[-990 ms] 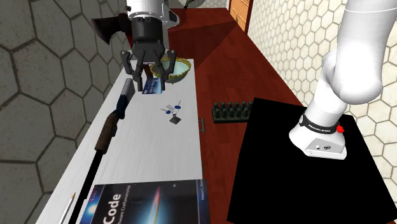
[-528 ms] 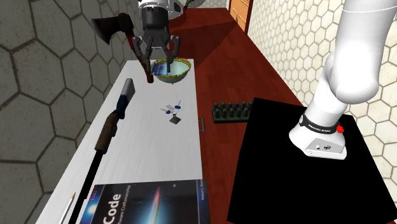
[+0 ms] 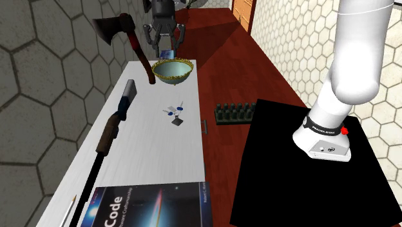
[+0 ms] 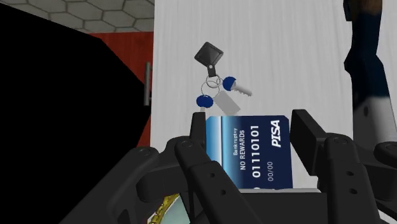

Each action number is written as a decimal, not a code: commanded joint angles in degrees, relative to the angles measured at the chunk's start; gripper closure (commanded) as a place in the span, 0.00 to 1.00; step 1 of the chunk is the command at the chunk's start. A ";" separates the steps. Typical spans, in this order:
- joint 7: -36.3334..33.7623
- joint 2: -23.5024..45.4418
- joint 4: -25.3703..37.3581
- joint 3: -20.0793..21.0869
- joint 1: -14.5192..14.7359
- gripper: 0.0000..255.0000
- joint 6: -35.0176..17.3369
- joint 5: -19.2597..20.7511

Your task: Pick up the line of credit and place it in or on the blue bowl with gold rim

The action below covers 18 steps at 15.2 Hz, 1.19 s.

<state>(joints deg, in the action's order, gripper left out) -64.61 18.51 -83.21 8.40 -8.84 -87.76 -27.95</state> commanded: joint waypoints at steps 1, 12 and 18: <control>1.12 2.50 4.18 -0.78 -1.35 1.00 2.60 0.56; 5.81 7.51 7.34 -2.37 -4.11 1.00 3.08 1.73; 7.64 7.78 3.33 -2.49 -3.90 1.00 -0.80 1.79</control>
<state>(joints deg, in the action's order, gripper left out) -57.28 26.31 -79.19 5.93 -12.76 -87.92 -26.16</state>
